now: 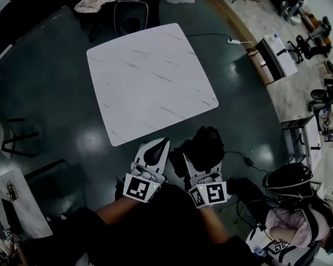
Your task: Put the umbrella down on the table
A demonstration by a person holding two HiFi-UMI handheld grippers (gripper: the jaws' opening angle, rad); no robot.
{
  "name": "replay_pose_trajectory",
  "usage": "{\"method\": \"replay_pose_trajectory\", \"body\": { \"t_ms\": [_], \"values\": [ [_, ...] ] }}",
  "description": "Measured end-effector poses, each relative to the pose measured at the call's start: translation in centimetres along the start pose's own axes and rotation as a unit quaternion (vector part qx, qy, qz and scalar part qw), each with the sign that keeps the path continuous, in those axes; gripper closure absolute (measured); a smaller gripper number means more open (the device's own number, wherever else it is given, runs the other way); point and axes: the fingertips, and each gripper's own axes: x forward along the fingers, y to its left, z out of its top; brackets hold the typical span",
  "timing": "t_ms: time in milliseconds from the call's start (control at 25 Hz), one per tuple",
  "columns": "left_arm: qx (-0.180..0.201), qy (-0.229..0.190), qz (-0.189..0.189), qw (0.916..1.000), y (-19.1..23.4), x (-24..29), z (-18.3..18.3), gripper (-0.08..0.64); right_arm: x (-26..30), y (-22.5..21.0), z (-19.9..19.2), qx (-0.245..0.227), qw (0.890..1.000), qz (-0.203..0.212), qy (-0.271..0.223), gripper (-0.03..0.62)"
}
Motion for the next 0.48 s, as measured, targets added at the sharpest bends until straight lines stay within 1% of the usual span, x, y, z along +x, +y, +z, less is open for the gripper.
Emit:
{"method": "replay_pose_trajectory", "body": {
  "t_ms": [80,240,400,480],
  "values": [
    [0.001,-0.007,-0.006,1.0000,2.0,1.0,0.7,0.554,2.1,-0.5,0.3,0.011,1.000,-0.007,0.004,0.259],
    [-0.030,-0.015,-0.014,0.9993,4.7,1.5,2.0,0.552,4.3,-0.8,1.3,0.062,0.998,-0.027,0.009,0.259],
    [-0.040,-0.004,-0.020,0.9990,9.0,2.6,3.1,0.554,7.8,-0.3,2.1,0.065,0.996,-0.060,0.016,0.259],
    [-0.045,-0.004,-0.028,0.9986,10.2,3.2,3.2,0.552,8.4,-0.5,2.1,0.062,0.995,-0.075,0.019,0.259]
  ]
}}
